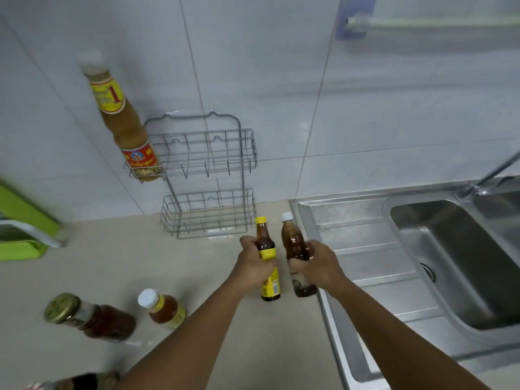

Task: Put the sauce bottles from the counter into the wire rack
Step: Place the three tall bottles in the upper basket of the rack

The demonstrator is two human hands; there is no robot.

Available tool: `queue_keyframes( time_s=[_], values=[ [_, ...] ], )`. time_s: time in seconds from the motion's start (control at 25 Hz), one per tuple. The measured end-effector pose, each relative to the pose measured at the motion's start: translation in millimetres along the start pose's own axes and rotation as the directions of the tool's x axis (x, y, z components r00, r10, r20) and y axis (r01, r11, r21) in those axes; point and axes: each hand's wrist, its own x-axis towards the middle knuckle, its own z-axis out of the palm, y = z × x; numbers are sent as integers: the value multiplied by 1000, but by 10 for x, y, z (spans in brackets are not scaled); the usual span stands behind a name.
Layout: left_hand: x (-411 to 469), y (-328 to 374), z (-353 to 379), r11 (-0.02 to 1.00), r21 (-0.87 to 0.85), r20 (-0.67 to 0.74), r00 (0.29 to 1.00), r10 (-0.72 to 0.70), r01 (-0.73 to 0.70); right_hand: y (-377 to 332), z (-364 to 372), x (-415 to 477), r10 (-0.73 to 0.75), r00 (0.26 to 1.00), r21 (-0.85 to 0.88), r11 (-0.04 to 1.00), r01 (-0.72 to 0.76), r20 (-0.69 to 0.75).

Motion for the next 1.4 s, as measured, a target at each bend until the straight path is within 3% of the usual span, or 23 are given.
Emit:
queue_keyframes(
  time_s=[0.12,0.24,0.32,0.44,0.6,0.8,0.92,1.28,1.4],
  values=[
    [-231,552,-494,971,-45,-81,969,233,-237,-557,-287,-21,-99,993,287,951,114,-66],
    [-519,1128,-1110,917,-80,-226,904,364,-390,-1302,-533,-99,-309,947,422,850,316,-86],
    [-651,1454,-1520,876,-97,-341,843,416,-472,-1840,-660,-165,-431,894,447,780,437,-123],
    [-757,1775,-1995,815,8,-536,685,493,-579,-2519,-695,-180,-574,797,372,710,598,-187],
    [-699,1901,-2249,766,174,-636,523,567,-619,-2991,-507,7,-654,738,292,682,670,-165],
    [-417,1685,-2241,777,281,-633,500,592,-564,-3066,-197,283,-617,782,210,756,619,-87],
    [-326,1517,-2205,791,268,-619,531,579,-549,-2969,-97,406,-595,803,195,786,587,-21],
    [-242,1340,-2259,830,322,-572,604,554,-457,-2851,-1,545,-616,779,232,779,582,117],
    [-302,1438,-2375,822,387,-579,585,569,-417,-2804,-19,562,-588,793,202,806,557,159]
  ],
)
